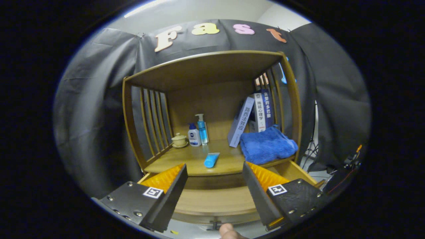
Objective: Pull open the drawer, take out the items inside it, and place them on the countertop above the cabinet.
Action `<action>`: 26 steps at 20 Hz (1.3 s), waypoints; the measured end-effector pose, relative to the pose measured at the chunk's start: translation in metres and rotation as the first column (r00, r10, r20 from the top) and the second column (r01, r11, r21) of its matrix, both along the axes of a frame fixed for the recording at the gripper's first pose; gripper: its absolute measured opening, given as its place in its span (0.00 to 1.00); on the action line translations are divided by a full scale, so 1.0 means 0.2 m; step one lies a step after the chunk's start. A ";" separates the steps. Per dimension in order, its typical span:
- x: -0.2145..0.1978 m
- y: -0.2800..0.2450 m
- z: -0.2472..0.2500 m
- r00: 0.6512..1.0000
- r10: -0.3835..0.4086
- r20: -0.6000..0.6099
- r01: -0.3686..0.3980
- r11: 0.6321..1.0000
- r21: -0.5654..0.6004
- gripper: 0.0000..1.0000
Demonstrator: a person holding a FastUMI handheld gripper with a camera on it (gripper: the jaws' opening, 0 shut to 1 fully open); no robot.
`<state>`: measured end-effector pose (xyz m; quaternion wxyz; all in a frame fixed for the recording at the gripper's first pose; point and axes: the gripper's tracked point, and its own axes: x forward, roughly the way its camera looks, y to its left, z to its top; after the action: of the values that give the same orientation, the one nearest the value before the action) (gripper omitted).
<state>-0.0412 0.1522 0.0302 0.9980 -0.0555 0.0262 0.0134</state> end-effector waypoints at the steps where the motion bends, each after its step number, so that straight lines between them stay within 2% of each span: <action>1: -0.05 -0.03 -0.02 1.000 -0.009 0.003 0.009 1.000 -0.011 0.99; 7: -0.28 -0.05 -0.24 0.999 0.048 0.022 -0.046 0.996 -0.077 0.99; 11: -0.30 -0.03 -0.36 0.996 0.063 0.063 -0.060 0.996 -0.059 0.99; 13: -0.31 -0.08 -0.43 0.997 0.006 0.080 -0.001 0.998 -0.061 0.99; 14: -0.31 -0.08 -0.47 0.996 0.002 0.084 0.004 0.998 -0.069 0.99; 20: -0.37 0.01 -0.72 0.997 0.066 0.027 -0.064 0.995 -0.073 0.99; 26: -0.28 -0.07 -0.88 1.000 0.029 -0.002 -0.029 0.996 -0.089 0.99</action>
<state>-0.0967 0.1374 -0.1455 0.9943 -0.1002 0.0262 0.0266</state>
